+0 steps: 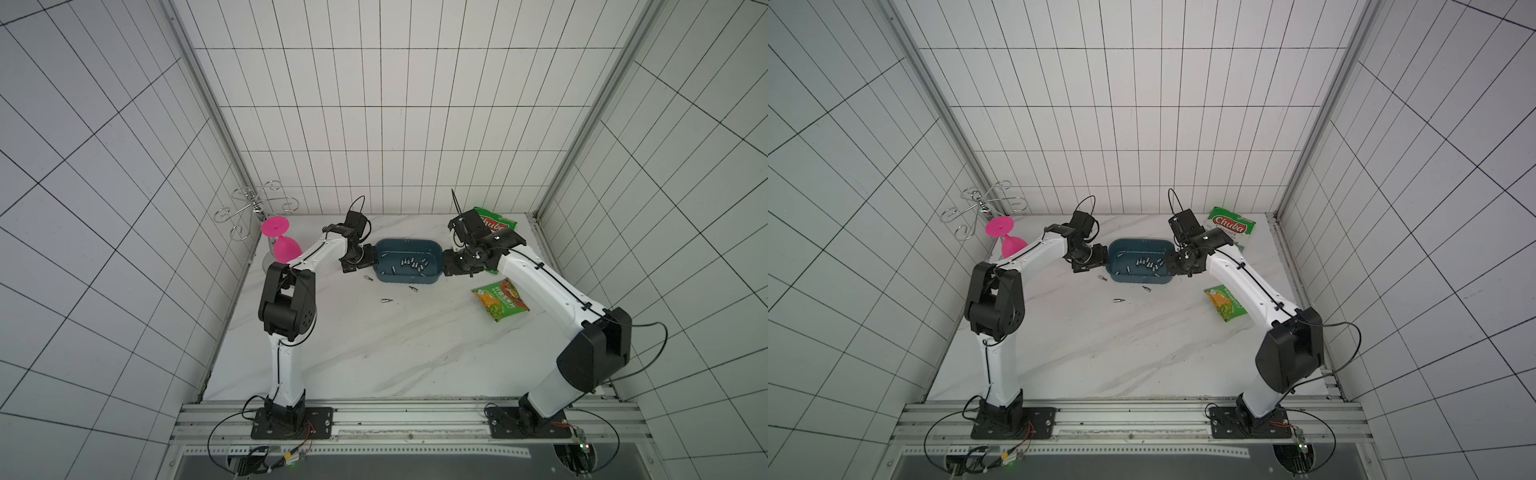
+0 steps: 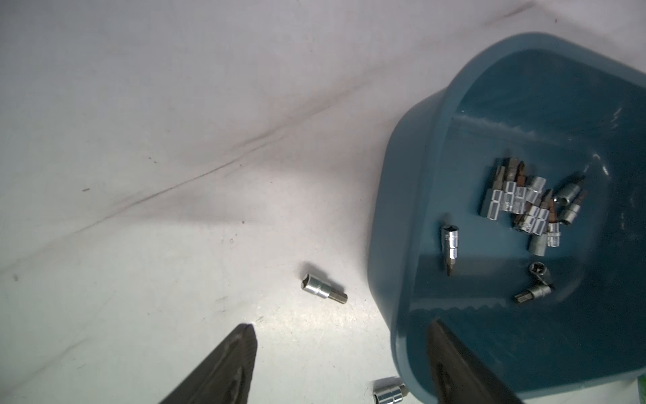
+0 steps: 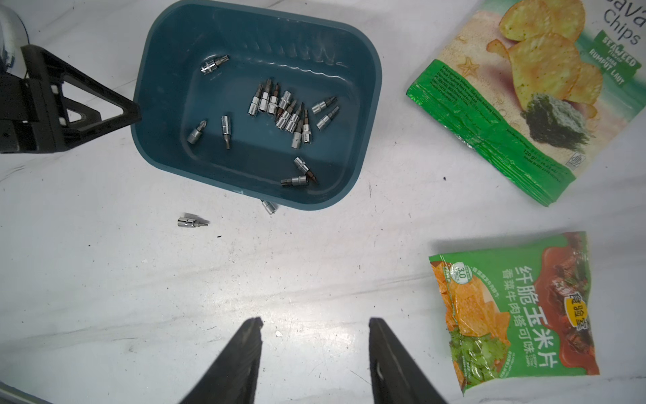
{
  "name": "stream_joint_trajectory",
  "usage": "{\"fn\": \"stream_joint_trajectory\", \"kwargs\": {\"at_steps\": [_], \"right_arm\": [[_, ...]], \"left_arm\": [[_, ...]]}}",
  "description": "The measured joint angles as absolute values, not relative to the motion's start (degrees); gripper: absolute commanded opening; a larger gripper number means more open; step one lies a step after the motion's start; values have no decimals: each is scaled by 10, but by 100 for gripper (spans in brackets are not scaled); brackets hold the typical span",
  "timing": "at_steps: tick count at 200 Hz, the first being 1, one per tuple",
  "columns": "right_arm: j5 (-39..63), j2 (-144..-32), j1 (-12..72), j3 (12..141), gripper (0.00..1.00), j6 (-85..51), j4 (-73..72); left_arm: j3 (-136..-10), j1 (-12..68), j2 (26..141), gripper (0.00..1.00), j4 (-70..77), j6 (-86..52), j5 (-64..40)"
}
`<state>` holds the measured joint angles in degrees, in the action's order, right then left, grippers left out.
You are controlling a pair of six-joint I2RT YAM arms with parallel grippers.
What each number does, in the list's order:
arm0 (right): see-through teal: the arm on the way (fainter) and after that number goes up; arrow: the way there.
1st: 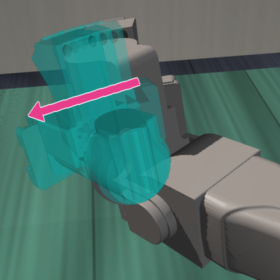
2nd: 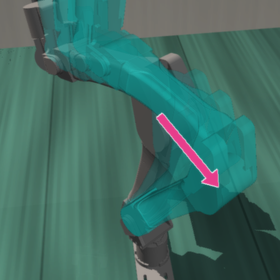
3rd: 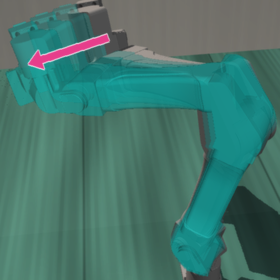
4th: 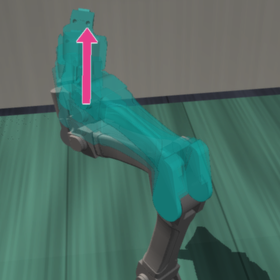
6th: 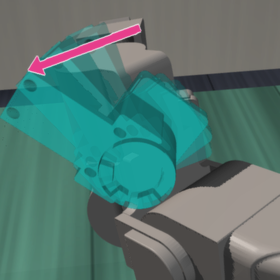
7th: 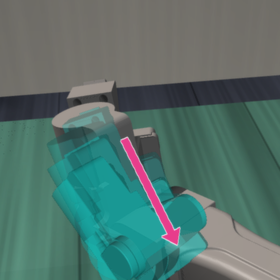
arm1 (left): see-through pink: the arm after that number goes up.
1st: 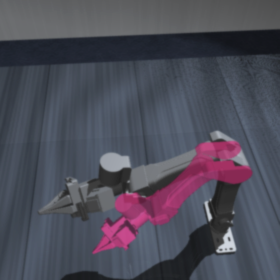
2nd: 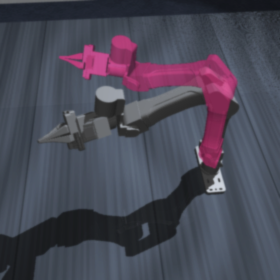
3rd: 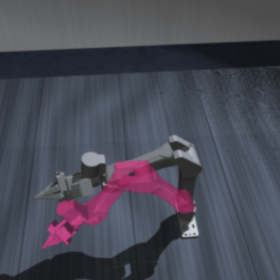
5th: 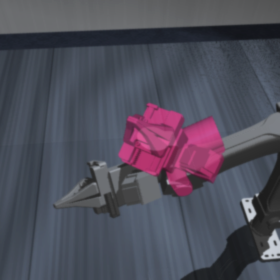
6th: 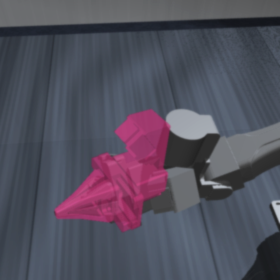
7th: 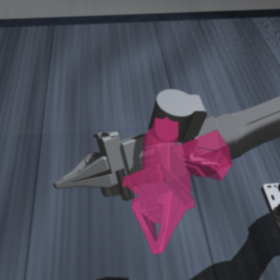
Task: Put the bit on the desktop into the storage box
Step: Move the storage box to the center of the board.
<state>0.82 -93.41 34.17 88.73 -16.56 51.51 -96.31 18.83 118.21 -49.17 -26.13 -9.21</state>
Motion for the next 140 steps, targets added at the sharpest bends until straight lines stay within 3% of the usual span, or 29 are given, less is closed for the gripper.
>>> {"fn": "stream_joint_trajectory", "kwargs": {"at_steps": [140], "right_arm": [[8, -918, 341, 887, 53, -165, 515]], "left_arm": [[-1108, 242, 1263, 79, -510, -277, -149]]}}
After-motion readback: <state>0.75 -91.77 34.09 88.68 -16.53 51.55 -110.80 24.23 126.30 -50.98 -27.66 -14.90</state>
